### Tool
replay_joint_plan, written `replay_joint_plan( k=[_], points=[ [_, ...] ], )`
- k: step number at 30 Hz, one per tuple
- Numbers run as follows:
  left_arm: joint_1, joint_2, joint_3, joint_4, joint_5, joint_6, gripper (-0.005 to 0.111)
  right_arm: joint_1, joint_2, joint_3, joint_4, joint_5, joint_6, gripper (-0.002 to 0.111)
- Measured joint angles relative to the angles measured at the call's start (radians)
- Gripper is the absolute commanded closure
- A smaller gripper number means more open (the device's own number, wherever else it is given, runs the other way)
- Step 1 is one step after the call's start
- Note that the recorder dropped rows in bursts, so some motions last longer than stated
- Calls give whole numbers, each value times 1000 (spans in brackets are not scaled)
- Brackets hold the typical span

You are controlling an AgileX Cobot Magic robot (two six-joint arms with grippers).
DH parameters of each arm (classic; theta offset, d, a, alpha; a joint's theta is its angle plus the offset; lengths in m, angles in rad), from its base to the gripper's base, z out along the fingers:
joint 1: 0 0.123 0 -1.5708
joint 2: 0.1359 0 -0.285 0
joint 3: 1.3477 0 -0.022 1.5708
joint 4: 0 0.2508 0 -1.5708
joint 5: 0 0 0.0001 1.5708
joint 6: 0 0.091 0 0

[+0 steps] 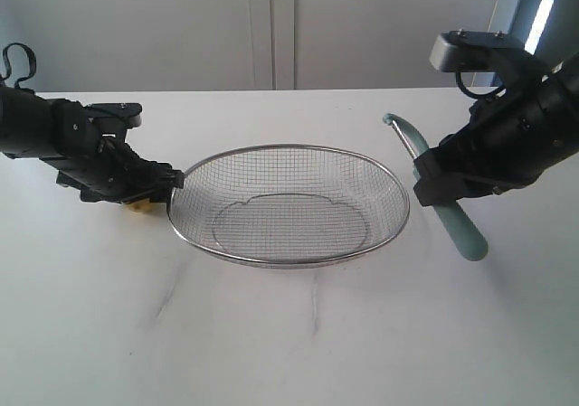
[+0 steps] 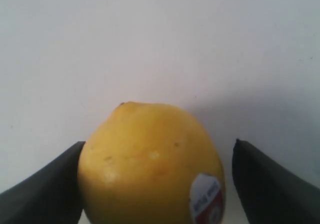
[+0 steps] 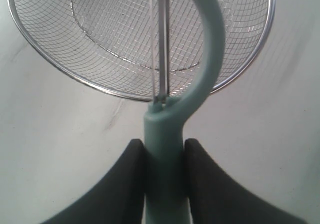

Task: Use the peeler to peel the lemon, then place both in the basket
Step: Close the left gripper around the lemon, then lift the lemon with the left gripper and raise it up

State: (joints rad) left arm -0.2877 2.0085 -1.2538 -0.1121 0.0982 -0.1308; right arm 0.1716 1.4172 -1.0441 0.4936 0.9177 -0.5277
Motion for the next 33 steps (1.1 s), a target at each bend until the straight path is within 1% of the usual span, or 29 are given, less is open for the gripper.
replay_joint_plan(
  k=[3,5,9,11,15,17,21,25,31,33],
  points=[
    [0,0,0,0,-2,0,29,0,0,0,0,0,4,108],
    [0,0,0,0,-4,0,36,0,0,0,0,0,4,108],
    [0,0,0,0,-6,0,58,0,0,0,0,0,8,108],
    [0,0,0,0,-6,0,72,0,0,0,0,0,8,108],
    [0,-11,0,0,41,0,97,0,0,0,0,0,10,108],
    [0,-26,0,8,69,0,107,0,0,0,0,0,10,108],
    [0,-80,0,30,112,2,107,0,0,0,0,0,10,108],
    [0,-168,0,49,183,24,107,0,0,0,0,0,10,108],
    [0,-339,0,52,354,163,107,0,0,0,0,0,10,108],
    [0,-404,15,48,383,209,107,0,0,0,0,0,10,108]
  ],
)
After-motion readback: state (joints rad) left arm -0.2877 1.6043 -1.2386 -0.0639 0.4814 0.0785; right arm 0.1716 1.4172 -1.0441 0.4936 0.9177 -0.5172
